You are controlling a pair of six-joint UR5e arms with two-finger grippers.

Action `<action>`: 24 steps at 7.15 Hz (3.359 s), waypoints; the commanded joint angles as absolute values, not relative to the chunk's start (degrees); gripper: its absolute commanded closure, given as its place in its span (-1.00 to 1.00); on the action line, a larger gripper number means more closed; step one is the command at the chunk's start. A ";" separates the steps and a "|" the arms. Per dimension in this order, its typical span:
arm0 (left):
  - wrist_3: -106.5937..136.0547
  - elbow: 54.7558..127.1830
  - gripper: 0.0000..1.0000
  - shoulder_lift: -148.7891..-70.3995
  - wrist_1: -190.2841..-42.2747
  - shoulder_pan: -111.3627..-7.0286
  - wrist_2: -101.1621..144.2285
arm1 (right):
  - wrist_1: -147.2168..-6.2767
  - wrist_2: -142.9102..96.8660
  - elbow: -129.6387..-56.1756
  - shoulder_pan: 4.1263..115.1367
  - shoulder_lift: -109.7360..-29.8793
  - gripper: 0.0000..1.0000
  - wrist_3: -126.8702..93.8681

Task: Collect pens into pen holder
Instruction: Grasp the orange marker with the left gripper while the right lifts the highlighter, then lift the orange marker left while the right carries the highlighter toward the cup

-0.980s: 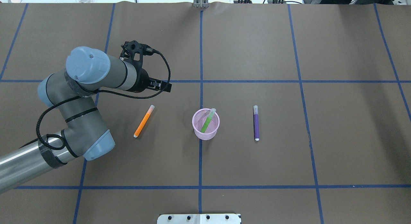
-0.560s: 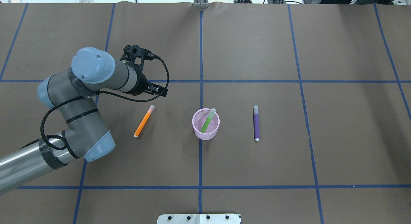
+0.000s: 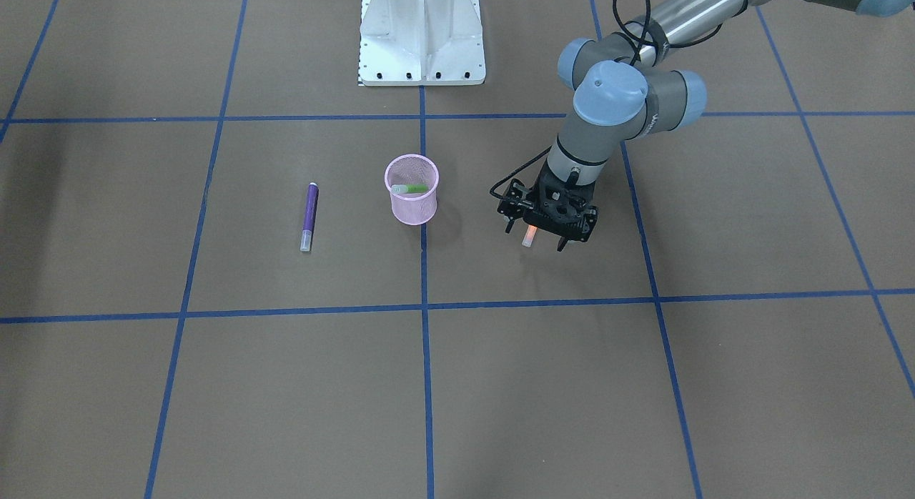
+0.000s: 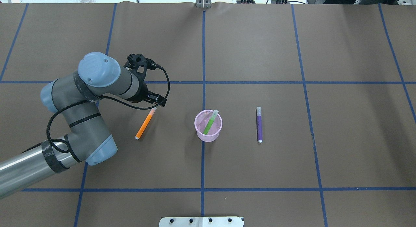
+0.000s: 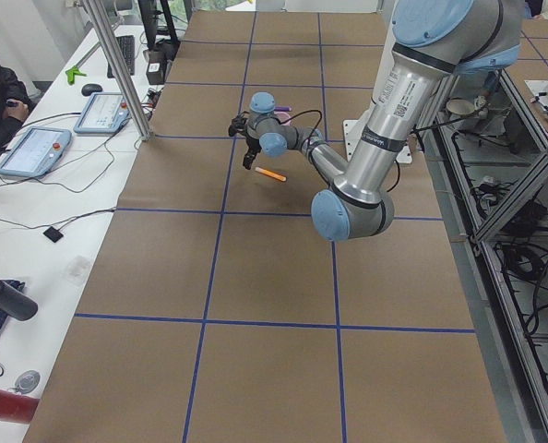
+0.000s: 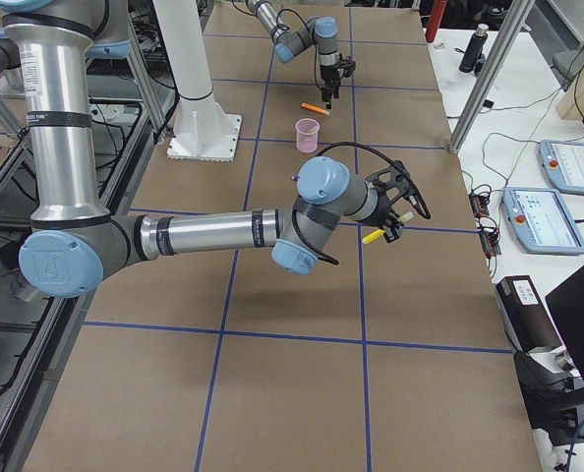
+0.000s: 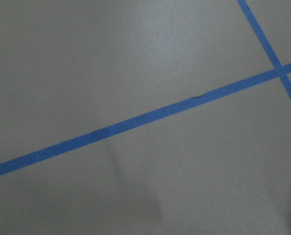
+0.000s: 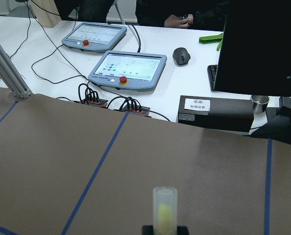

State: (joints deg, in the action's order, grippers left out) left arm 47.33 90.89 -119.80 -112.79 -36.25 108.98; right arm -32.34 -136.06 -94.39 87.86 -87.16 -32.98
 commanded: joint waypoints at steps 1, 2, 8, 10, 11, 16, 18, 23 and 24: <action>47.29 89.92 -0.96 -119.71 -112.76 -35.77 109.25 | -26.23 -135.88 -93.17 84.30 -87.19 1.00 -33.49; 47.29 89.04 -0.95 -119.88 -112.85 -35.34 109.34 | -24.71 -135.27 -92.82 82.81 -87.10 1.00 -33.66; 47.29 88.51 -0.64 -119.71 -112.68 -34.54 114.68 | -16.35 -128.68 -93.25 73.75 -86.40 1.00 -43.50; 47.29 88.16 -0.44 -119.53 -112.68 -34.54 114.70 | -16.26 -128.58 -93.51 72.52 -86.05 1.00 -44.12; 47.29 88.07 -0.34 -119.53 -112.68 -34.54 114.78 | -15.74 -128.32 -93.60 71.90 -86.04 1.00 -44.56; 47.29 88.77 0.95 -119.71 -108.82 -34.98 116.10 | -13.97 -125.68 -94.57 68.47 -85.52 1.00 -47.99; 47.29 89.82 1.00 -119.62 -108.72 -35.24 116.19 | -14.06 -125.68 -94.66 68.20 -84.38 1.00 -48.60; 47.28 94.38 1.00 -119.62 -108.81 -43.13 121.89 | -14.15 -116.66 -99.49 59.26 -81.32 1.00 -54.83; 47.20 95.53 1.00 -119.62 -108.72 -44.55 121.99 | -14.24 -113.85 -99.49 56.54 -78.95 1.00 -56.50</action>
